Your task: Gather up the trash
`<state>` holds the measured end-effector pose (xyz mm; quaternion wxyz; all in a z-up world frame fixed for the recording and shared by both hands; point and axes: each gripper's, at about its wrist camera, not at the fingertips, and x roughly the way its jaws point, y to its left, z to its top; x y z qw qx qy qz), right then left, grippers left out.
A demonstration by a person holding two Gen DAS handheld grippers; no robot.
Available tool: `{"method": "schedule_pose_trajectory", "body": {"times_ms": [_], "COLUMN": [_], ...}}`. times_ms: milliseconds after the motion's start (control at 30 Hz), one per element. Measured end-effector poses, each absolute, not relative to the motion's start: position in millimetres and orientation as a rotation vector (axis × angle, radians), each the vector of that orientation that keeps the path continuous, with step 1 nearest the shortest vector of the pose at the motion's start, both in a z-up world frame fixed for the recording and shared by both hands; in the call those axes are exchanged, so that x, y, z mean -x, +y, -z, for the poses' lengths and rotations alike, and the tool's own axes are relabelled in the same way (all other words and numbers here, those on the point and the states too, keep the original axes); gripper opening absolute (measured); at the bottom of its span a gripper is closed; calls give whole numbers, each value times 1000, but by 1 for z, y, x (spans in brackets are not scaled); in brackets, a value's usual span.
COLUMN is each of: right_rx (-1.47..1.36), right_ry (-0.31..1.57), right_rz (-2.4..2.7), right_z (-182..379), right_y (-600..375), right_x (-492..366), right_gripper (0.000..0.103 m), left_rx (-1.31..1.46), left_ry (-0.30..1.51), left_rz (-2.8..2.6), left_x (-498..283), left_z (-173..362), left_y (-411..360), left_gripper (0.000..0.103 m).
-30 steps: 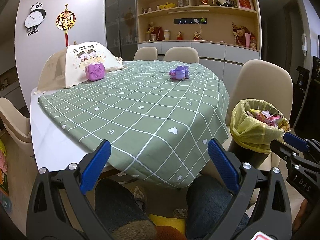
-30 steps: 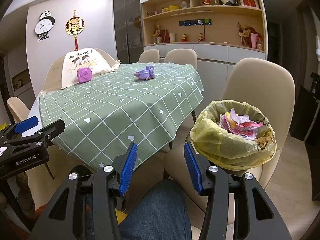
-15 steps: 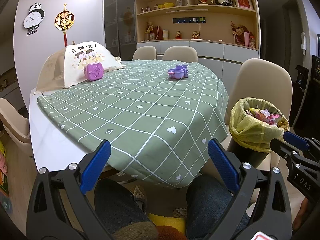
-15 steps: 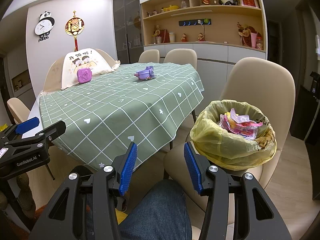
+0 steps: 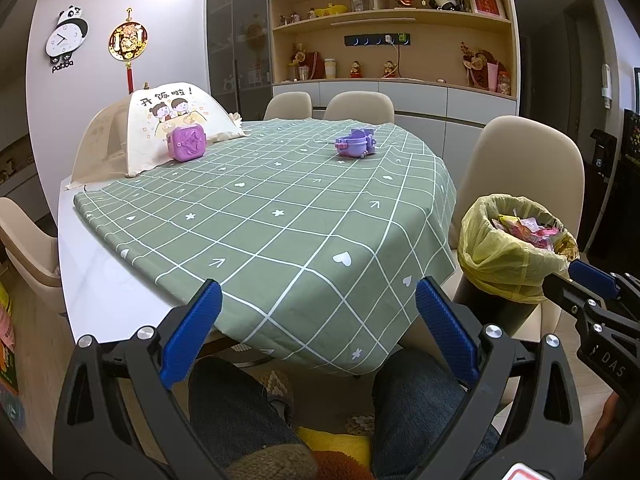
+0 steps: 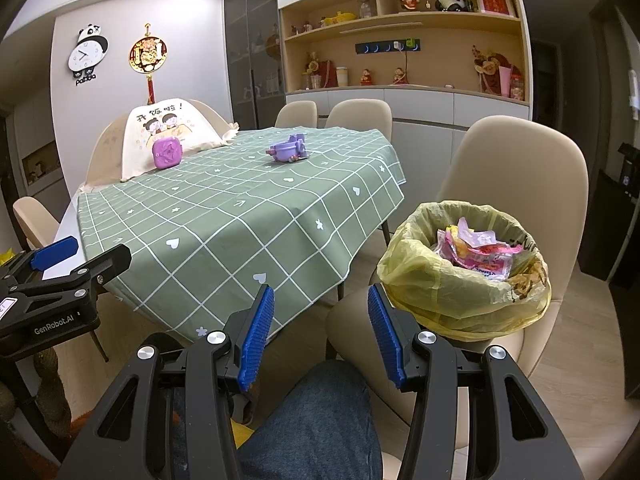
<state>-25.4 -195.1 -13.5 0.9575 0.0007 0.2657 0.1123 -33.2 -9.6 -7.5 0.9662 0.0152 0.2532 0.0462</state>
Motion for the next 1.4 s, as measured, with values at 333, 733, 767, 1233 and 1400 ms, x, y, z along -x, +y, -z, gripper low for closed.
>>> {"method": "schedule_pose_trajectory", "body": {"times_ms": [333, 733, 767, 1233, 1400], "right_rx": [-5, -6, -6, -11, -13], "right_ry": [539, 537, 537, 539, 539], "right_rz": [-224, -223, -223, -219, -218], "right_z": [14, 14, 14, 14, 14], "right_y": [-195, -195, -195, -193, -193], "right_x": [27, 27, 27, 28, 28], "right_gripper": [46, 46, 46, 46, 46], "left_rx": [-31, -33, -32, -46, -47], "left_ry": [512, 512, 512, 508, 503], "left_rz": [-94, -92, -93, -77, -49], "left_x": [34, 34, 34, 34, 31], "left_z": [8, 8, 8, 8, 7], "left_y": [-10, -11, -11, -13, -9], "left_gripper": [93, 93, 93, 93, 93]}}
